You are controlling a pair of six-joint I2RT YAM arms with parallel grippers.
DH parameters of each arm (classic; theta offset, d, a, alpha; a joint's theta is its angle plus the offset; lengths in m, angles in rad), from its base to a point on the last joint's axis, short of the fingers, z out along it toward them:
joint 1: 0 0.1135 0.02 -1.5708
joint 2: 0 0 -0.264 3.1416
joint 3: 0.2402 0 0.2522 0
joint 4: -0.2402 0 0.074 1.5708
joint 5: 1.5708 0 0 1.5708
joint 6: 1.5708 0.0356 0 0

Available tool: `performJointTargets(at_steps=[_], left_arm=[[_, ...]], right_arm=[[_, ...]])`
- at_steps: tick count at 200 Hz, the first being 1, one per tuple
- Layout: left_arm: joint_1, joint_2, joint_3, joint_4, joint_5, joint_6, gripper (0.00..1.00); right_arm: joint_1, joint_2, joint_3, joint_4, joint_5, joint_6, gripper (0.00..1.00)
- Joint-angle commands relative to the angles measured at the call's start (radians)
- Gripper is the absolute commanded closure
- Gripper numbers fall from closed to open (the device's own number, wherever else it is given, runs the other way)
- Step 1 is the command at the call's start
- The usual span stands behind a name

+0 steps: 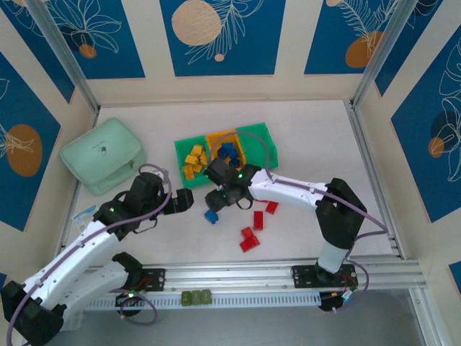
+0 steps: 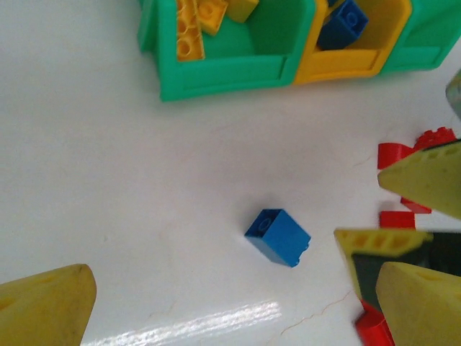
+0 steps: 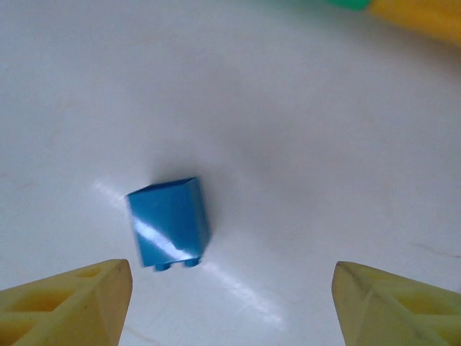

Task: Sort the legos into containers by color
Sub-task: Pick up the lego from the bottom-center of the table.

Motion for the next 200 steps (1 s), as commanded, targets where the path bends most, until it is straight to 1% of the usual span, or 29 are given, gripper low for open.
performJointTargets(at_steps=[1, 48, 71, 94, 134, 163, 184, 200], left_arm=[[0.01, -0.039, -0.036, -0.04, -0.001, -0.046, 0.01], [0.01, -0.087, -0.071, -0.054, -0.029, -0.068, 0.01], [0.01, -0.091, -0.075, -0.062, -0.04, -0.07, 0.01], [0.011, -0.09, -0.077, -0.059, -0.043, -0.07, 0.01], [0.011, -0.081, -0.075, -0.051, -0.04, -0.067, 0.01], [0.01, -0.08, -0.074, -0.052, -0.043, -0.065, 0.01], [0.011, -0.075, -0.07, -0.045, -0.043, -0.068, 0.01], [0.011, -0.072, -0.06, -0.042, -0.035, -0.071, 0.01]], right_arm=[[0.041, 0.036, -0.008, 0.028, -0.023, 0.03, 0.25], [0.088, 0.151, 0.052, 0.027, 0.009, 0.012, 0.26], [0.09, 0.197, 0.083, 0.021, 0.023, 0.005, 0.29], [0.085, 0.22, 0.089, 0.035, 0.027, 0.002, 0.34], [0.082, 0.248, 0.116, 0.029, 0.031, -0.01, 0.47], [0.083, 0.232, 0.107, 0.033, 0.029, -0.013, 0.55], [0.084, 0.219, 0.108, 0.023, 0.033, -0.017, 0.64], [0.086, 0.196, 0.107, 0.019, 0.039, -0.024, 0.67]])
